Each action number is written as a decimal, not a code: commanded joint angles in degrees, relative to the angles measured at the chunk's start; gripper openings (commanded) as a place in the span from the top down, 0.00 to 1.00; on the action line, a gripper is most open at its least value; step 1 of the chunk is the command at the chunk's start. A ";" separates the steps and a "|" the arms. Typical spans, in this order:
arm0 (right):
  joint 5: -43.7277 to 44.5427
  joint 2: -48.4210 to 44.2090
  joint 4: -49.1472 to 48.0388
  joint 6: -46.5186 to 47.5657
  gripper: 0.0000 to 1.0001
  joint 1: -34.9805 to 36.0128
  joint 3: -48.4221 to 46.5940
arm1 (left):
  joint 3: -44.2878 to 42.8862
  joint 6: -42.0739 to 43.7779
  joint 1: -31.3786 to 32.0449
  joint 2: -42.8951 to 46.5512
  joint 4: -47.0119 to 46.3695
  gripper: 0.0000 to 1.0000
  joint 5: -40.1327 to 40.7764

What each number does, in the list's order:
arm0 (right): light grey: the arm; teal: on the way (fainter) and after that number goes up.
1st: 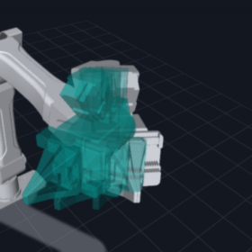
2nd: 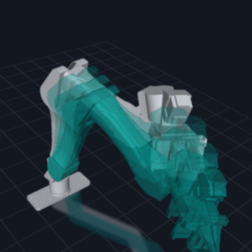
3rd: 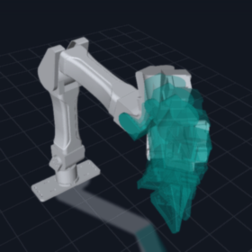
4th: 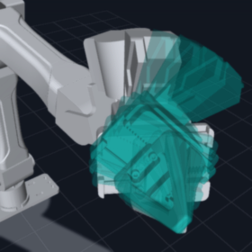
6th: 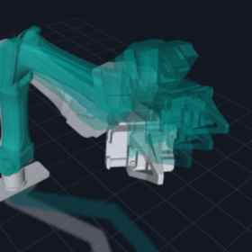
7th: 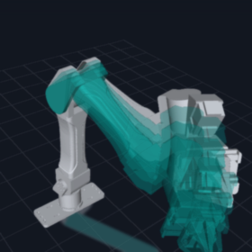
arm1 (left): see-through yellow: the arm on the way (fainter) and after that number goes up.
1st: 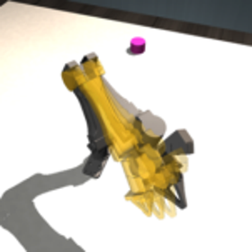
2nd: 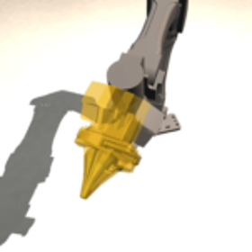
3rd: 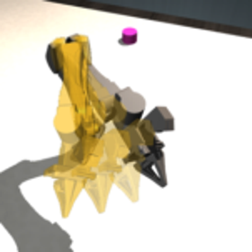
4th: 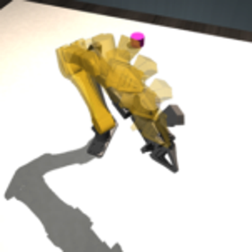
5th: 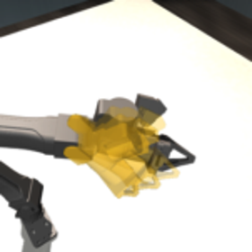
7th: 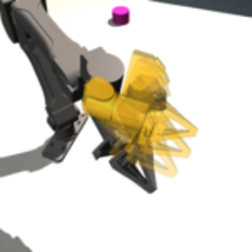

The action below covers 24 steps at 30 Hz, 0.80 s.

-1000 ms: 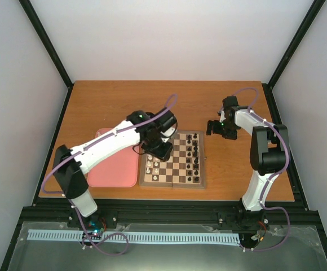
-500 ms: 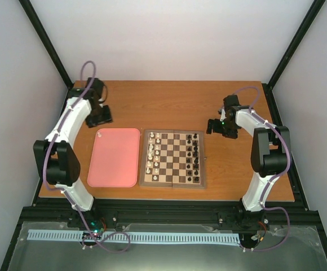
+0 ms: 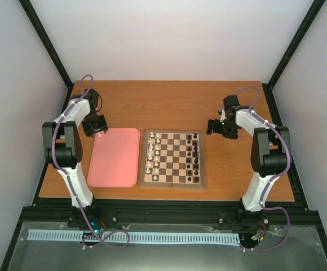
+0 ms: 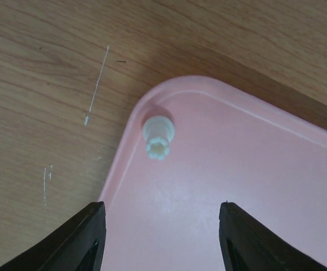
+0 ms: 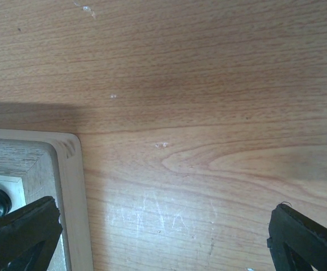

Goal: Set up the chess pieces on the board
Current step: Pick up the chess piece from the storage box.

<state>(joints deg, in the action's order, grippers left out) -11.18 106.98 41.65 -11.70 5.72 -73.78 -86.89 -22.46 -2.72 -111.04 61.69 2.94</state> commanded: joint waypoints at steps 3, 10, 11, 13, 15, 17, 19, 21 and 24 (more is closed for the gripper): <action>0.69 0.17 0.80 -0.31 0.00 -0.53 -1.40 | -1.58 1.05 -2.11 -3.67 -2.76 0.46 -0.92; 1.13 1.11 1.48 -0.30 0.00 -0.48 -2.82 | -3.81 1.26 -2.20 -6.91 -2.71 0.63 -0.62; 1.28 1.16 1.58 -0.25 0.00 -0.47 -3.01 | -4.14 1.20 -2.24 -7.21 -2.72 0.67 -0.65; 1.41 1.36 1.68 -0.24 0.00 -0.48 -3.13 | -4.82 1.11 -2.27 -7.80 -2.64 0.70 -0.65; 1.36 1.53 1.68 -0.33 0.00 -0.53 -3.13 | -5.82 1.23 -2.29 -8.40 -2.42 0.71 -0.60; 1.26 1.64 1.73 -0.29 0.00 -0.49 -3.13 | -6.59 1.37 -2.29 -8.93 -2.07 0.71 -0.53; 1.41 1.81 1.69 -0.25 0.00 -0.52 -3.13 | -7.18 1.42 -2.29 -9.34 -1.81 0.71 -0.39; 1.36 1.87 1.68 -0.23 0.00 -0.48 -3.16 | -7.57 1.37 -2.27 -9.81 -1.76 0.71 -0.41; 1.29 2.07 1.76 -0.16 0.00 -0.51 -3.37 | -7.76 1.38 -2.33 -10.05 -1.87 0.73 -0.29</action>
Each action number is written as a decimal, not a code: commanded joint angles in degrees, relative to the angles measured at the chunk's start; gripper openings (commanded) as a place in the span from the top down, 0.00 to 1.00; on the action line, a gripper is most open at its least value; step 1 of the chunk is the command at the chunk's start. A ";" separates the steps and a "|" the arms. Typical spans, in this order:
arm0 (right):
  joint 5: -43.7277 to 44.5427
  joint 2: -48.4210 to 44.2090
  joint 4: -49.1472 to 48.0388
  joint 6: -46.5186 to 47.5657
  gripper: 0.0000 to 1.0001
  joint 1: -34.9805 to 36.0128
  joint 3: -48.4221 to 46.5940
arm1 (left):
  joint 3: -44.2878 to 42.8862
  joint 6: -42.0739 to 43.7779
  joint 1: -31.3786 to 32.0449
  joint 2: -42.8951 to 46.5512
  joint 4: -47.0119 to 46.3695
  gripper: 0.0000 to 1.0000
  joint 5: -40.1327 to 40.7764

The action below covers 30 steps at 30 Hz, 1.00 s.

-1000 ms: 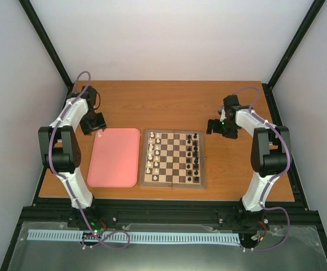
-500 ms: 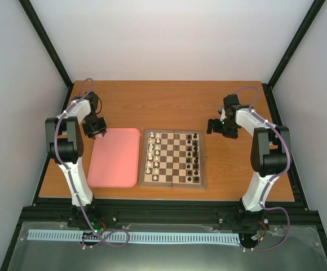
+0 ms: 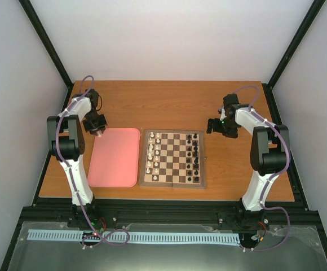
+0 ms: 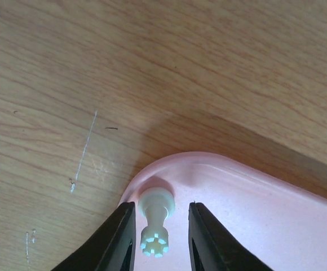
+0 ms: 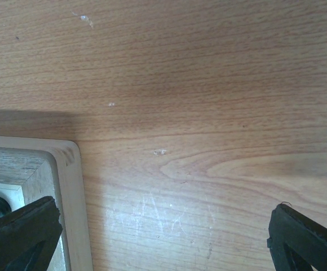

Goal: Set up the chess pieces on the board
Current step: Pick up the chess piece from the storage box, then place the chess piece on the chessboard.

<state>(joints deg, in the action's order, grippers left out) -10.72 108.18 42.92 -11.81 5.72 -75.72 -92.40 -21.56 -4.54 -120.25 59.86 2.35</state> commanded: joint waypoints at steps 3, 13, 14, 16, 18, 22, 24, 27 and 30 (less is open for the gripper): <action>0.82 0.93 0.50 0.04 0.00 -0.46 -1.47 | -2.47 0.38 -0.56 -0.67 -0.02 0.81 -0.14; 0.43 1.02 0.33 -0.05 0.00 -0.48 -1.27 | -0.28 0.78 -0.54 4.18 2.29 0.95 -2.42; 0.51 0.94 0.40 0.01 0.00 -0.46 -1.27 | 0.56 0.77 -0.48 5.80 2.73 0.95 -3.03; 0.66 0.86 0.35 -0.03 0.00 -0.47 -1.27 | 2.71 0.88 -0.08 9.79 3.89 0.95 -4.14; 0.66 0.89 0.32 -0.11 0.00 -0.52 -1.18 | 4.95 1.21 1.33 14.62 5.81 0.95 -5.71; 0.83 0.89 0.33 -0.15 0.00 -0.53 -1.27 | 11.19 1.96 10.48 25.31 9.50 0.94 -9.61; 0.87 0.94 0.26 -0.22 0.00 -0.44 -1.38 | 15.10 0.94 17.04 29.34 10.59 0.92 -11.89; 1.03 0.77 0.23 -0.14 0.00 -0.42 -1.45 | 19.90 -3.74 27.83 33.83 10.45 0.87 -12.48; 1.23 0.54 -0.36 -0.22 0.00 -0.44 -0.95 | 22.90 -9.61 37.12 35.50 7.14 0.87 -10.72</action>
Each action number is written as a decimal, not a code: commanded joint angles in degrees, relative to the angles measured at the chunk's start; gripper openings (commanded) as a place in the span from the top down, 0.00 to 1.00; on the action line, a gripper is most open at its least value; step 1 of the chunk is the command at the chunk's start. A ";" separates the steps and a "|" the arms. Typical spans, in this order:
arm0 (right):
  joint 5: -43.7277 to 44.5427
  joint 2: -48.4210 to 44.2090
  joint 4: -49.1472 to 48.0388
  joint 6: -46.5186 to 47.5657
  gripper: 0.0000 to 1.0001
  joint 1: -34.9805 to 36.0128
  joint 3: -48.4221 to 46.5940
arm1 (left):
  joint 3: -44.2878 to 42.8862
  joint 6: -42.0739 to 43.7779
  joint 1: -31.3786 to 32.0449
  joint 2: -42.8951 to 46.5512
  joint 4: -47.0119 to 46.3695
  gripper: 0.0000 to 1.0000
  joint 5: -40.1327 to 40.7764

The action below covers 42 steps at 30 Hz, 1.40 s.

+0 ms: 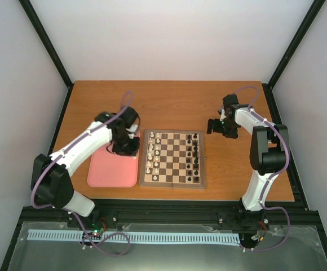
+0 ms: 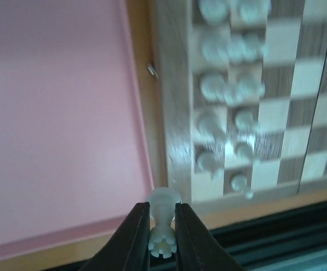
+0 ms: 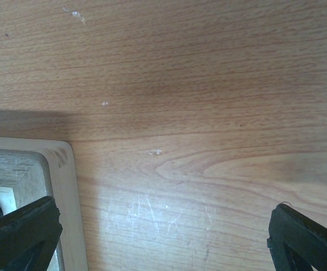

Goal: Set up the chess pieces on the board
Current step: Place the chess piece on the chessboard.

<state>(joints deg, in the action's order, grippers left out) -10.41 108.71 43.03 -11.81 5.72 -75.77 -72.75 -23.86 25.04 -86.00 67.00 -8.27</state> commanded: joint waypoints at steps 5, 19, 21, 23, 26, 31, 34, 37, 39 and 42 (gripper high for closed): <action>0.12 -0.82 -0.94 -0.49 0.00 -0.42 -0.42 | -0.15 -10.76 17.51 -3.24 1.30 0.88 4.67; 0.00 -3.47 -2.37 -0.40 0.00 -0.44 3.49 | 7.38 -15.06 24.09 -1.33 -0.04 0.87 5.12; -0.04 -3.50 -2.40 -0.46 0.00 -0.44 3.65 | 8.22 -14.97 24.09 -1.68 -1.30 0.87 5.12; -0.04 -3.50 -2.35 -0.49 0.00 -0.44 3.48 | 8.89 -14.48 24.17 -2.36 -2.42 0.87 5.18; 0.12 -3.59 -2.10 -0.36 0.00 -0.44 3.14 | 8.96 -13.65 24.26 -3.62 -3.67 0.87 5.03; 0.53 -3.59 -1.80 -0.14 0.00 -0.44 2.82 | 7.91 -12.87 24.35 -5.49 -4.72 0.87 5.49; 0.49 -3.51 -1.81 -0.22 0.00 -0.44 2.99 | 6.85 -12.21 24.38 -6.94 -4.61 0.87 5.68; 0.44 -3.54 -1.89 -0.23 0.00 -0.44 3.09 | 6.11 -11.87 24.60 -7.62 -4.68 0.87 6.26; 0.42 -3.53 -1.89 -0.18 0.00 -0.42 3.01 | 5.73 -11.62 24.69 -8.06 -4.82 0.87 6.32; 0.41 -3.37 -1.89 -0.10 0.00 -0.44 3.00 | 5.34 -11.20 24.75 -8.90 -5.14 0.87 6.05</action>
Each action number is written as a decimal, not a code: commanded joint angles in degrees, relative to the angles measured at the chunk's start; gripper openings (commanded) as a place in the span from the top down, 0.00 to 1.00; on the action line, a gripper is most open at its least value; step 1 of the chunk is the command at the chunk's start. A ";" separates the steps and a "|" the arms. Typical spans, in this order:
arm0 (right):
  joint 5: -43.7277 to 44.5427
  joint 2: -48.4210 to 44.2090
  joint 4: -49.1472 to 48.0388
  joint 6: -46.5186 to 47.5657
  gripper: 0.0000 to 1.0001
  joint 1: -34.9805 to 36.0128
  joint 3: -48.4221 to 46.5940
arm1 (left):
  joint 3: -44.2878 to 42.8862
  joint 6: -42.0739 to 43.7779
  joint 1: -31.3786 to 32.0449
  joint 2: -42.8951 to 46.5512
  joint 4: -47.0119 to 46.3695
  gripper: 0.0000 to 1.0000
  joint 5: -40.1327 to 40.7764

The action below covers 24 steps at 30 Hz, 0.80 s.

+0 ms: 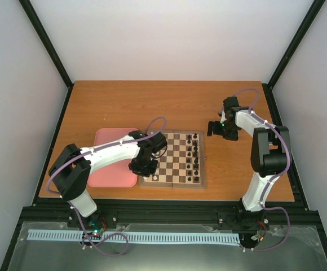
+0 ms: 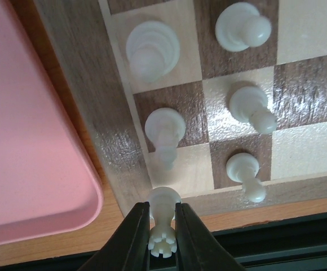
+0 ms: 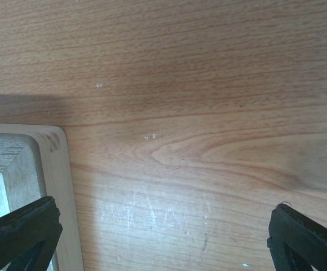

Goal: Set up the chess pieces on the board
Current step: Place the chess piece on the chessboard.

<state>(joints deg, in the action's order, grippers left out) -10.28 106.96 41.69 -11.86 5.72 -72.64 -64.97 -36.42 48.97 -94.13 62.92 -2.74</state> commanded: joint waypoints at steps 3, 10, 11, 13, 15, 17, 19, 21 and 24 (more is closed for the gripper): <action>0.32 -1.49 -0.56 -0.01 0.00 -0.44 -0.13 | -2.44 1.61 0.84 -1.18 -1.34 0.87 0.08; 0.22 -1.27 -0.65 0.09 0.00 -0.44 -0.03 | -2.52 2.40 0.86 -2.15 -1.91 0.85 -0.96; 0.26 -1.31 -0.64 0.08 0.00 -0.44 -0.02 | -2.65 2.53 0.84 -2.33 -1.94 0.85 -1.07; 0.30 -1.23 -0.56 0.08 0.00 -0.44 -0.08 | -2.83 2.81 0.84 -2.55 -2.09 0.84 -1.40; 0.32 -1.14 -0.47 0.17 0.00 -0.44 -0.20 | -2.87 3.21 0.81 -2.84 -2.30 0.84 -1.84; 0.27 -1.08 -0.47 0.17 0.00 -0.44 -0.23 | -2.88 3.64 0.85 -3.13 -2.56 0.84 -2.60; 0.26 -1.05 -0.47 0.17 0.00 -0.44 -0.29 | -2.92 3.97 0.86 -3.34 -2.85 0.84 -3.17; 0.23 -0.96 -0.52 0.12 0.00 -0.44 -0.23 | -2.68 4.28 0.82 -3.08 -3.23 0.84 -3.74; 0.14 -0.96 -0.63 0.13 0.00 -0.44 -0.08 | -2.65 4.60 0.82 -3.05 -3.66 0.84 -4.43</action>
<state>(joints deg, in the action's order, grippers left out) -10.28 106.98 41.69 -11.84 5.72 -72.64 -65.80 -33.39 49.04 -97.12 60.64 -5.58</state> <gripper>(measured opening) 0.997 0.164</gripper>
